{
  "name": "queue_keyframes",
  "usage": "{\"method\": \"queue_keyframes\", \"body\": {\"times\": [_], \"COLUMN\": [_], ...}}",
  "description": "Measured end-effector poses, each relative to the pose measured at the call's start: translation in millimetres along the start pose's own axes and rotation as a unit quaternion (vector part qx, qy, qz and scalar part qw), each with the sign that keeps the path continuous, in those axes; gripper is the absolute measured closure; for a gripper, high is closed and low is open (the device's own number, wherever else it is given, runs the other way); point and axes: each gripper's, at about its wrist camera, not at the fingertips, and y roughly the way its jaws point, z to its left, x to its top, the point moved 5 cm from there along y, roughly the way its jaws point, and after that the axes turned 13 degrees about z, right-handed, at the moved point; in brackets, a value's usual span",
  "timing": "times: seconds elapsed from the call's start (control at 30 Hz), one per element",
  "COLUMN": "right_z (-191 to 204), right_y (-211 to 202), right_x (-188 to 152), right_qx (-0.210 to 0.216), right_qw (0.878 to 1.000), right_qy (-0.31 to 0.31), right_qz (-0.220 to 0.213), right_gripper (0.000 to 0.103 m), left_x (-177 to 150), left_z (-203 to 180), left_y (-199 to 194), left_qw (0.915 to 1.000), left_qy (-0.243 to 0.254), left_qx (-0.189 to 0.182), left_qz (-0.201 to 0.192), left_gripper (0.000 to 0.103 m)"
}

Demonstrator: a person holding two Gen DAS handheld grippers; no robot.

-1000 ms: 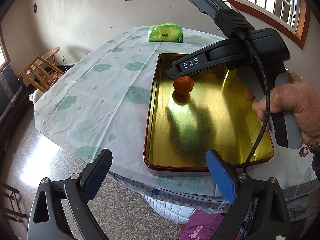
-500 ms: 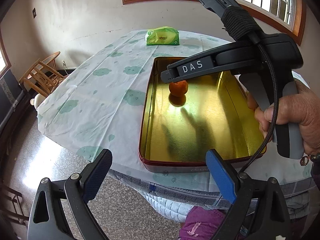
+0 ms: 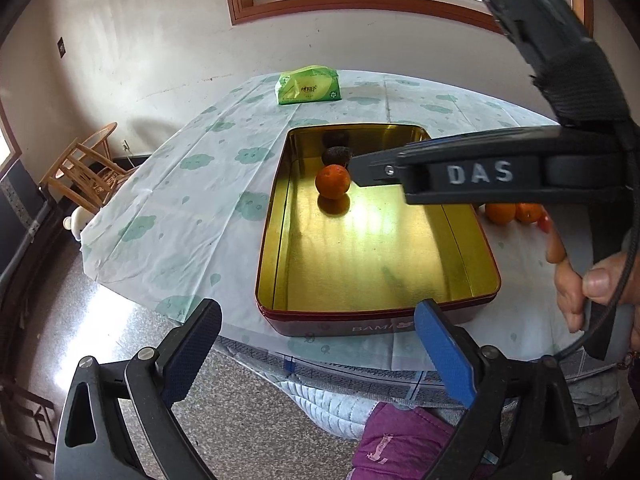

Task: Organize fruits
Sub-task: 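Move the left gripper back toward the fruits beside the tray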

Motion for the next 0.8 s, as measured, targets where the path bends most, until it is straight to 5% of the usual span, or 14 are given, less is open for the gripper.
{"method": "queue_keyframes", "body": {"times": [0.4, 0.67, 0.8], "right_z": [-75, -188, -222], "right_y": [-90, -115, -123], "right_x": [-118, -201, -228], "right_qx": [-0.092, -0.173, -0.179], "right_qw": [0.991, 0.963, 0.953], "right_qy": [0.071, 0.197, 0.237], "right_qz": [-0.067, -0.057, -0.061], "right_gripper": [0.04, 0.04, 0.04], "left_x": [3, 18, 36], "left_z": [-42, -88, -111], "left_y": [-17, -25, -23], "left_qw": [0.997, 0.9844, 0.9766], "left_qy": [0.074, 0.14, 0.154], "left_qx": [-0.007, -0.106, -0.15], "left_qz": [-0.022, -0.013, 0.005], "left_gripper": [0.007, 0.007, 0.008]}}
